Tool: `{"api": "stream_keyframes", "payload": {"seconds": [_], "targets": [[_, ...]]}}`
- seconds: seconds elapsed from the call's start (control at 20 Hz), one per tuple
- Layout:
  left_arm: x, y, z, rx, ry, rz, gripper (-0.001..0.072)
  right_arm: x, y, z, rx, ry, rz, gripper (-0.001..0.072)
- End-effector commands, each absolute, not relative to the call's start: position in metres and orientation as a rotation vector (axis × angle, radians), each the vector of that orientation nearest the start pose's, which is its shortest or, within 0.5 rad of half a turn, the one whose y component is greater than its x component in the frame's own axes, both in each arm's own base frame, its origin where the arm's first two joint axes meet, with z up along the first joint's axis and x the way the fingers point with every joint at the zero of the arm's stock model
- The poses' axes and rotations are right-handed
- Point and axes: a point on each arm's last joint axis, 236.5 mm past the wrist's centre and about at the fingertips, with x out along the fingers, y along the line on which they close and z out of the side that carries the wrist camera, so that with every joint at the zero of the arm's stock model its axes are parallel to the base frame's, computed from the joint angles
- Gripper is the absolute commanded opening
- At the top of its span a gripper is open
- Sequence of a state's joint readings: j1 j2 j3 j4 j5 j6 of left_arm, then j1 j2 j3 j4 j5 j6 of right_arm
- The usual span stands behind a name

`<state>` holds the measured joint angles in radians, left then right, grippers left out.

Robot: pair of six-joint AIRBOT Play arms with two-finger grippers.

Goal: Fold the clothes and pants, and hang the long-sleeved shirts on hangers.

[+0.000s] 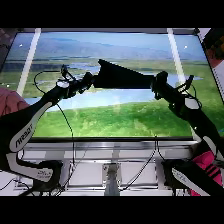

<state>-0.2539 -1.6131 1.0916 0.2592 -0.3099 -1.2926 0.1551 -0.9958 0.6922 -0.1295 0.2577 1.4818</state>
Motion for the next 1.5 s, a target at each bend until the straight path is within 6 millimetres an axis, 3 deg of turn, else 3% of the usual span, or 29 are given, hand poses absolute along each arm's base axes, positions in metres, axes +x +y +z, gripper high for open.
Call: {"api": "stream_keyframes", "payload": {"seconds": [0.0, 0.2, 0.4, 0.9, 1.05, 1.25, 1.45], "targets": [[0.509, -0.209, -0.026, -0.988, 0.866, -0.212, 0.0092, 0.431, 0.126, 0.102, 1.256, 0.615, 0.164, 0.0015], [0.508, -0.199, -0.019, -1.012, 0.88, -0.23, 0.0097, 0.427, 0.139, 0.067, 1.223, 0.735, 0.165, 0.0015], [0.509, -0.188, -0.003, -0.968, 0.848, -0.243, 0.0097, 0.429, 0.14, 0.046, 1.219, 0.78, 0.14, 0.0015], [0.51, -0.178, 0.036, -0.94, 0.774, -0.27, 0.0038, 0.427, 0.143, 0.042, 1.22, 0.8, 0.146, 0.0016], [0.509, -0.172, 0.066, -0.938, 0.716, -0.288, 0.0036, 0.425, 0.144, 0.041, 1.206, 0.809, 0.152, 0.0016], [0.502, -0.168, 0.121, -0.933, 0.609, -0.327, 0.0036, 0.425, 0.144, 0.04, 1.2, 0.81, 0.151, 0.0016], [0.493, -0.164, 0.159, -0.933, 0.537, -0.359, 0.0038, 0.432, 0.144, 0.054, 1.224, 0.782, 0.162, 0.0015]]}}
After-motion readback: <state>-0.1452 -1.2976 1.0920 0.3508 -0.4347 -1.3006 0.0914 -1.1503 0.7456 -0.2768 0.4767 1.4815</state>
